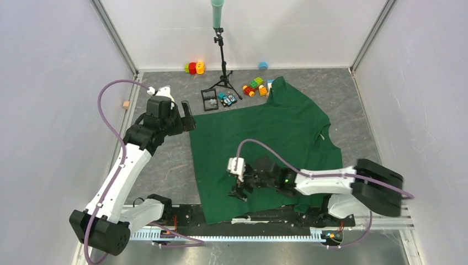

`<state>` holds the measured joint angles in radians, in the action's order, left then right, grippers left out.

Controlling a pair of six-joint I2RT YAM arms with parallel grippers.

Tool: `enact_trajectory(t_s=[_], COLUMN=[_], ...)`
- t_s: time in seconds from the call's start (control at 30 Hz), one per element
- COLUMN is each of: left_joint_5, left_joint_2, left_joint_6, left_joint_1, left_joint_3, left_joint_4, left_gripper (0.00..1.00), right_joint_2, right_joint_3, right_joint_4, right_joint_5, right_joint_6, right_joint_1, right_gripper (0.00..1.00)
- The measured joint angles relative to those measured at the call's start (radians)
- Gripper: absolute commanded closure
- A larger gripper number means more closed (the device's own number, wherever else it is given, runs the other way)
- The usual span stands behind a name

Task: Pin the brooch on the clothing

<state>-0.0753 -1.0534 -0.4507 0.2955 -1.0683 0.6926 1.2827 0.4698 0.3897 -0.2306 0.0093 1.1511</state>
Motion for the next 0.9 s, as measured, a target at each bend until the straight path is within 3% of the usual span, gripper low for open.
enact_trajectory(t_s=[0.23,0.33,0.9], left_joint_5=[-0.22,-0.255,-0.234], left_joint_2=[0.053,0.054,0.039], left_joint_6=[0.104,0.113,0.127], left_joint_1=[-0.013,-0.029,-0.109], left_joint_3=[0.073,0.114,0.161], left_joint_4=[0.062,0.061,0.029], left_gripper=[0.0,0.0,0.0], right_joint_2=[0.338,0.413,0.699], right_joint_3=[0.209,0.274,0.544], right_joint_4=[0.069,0.072,0.043], right_joint_5=[0.093,0.129,0.19], right_joint_6=[-0.123,-0.157,-0.171], right_joint_1=[0.102,0.13,0.153], right_gripper=[0.16,0.16,0.15])
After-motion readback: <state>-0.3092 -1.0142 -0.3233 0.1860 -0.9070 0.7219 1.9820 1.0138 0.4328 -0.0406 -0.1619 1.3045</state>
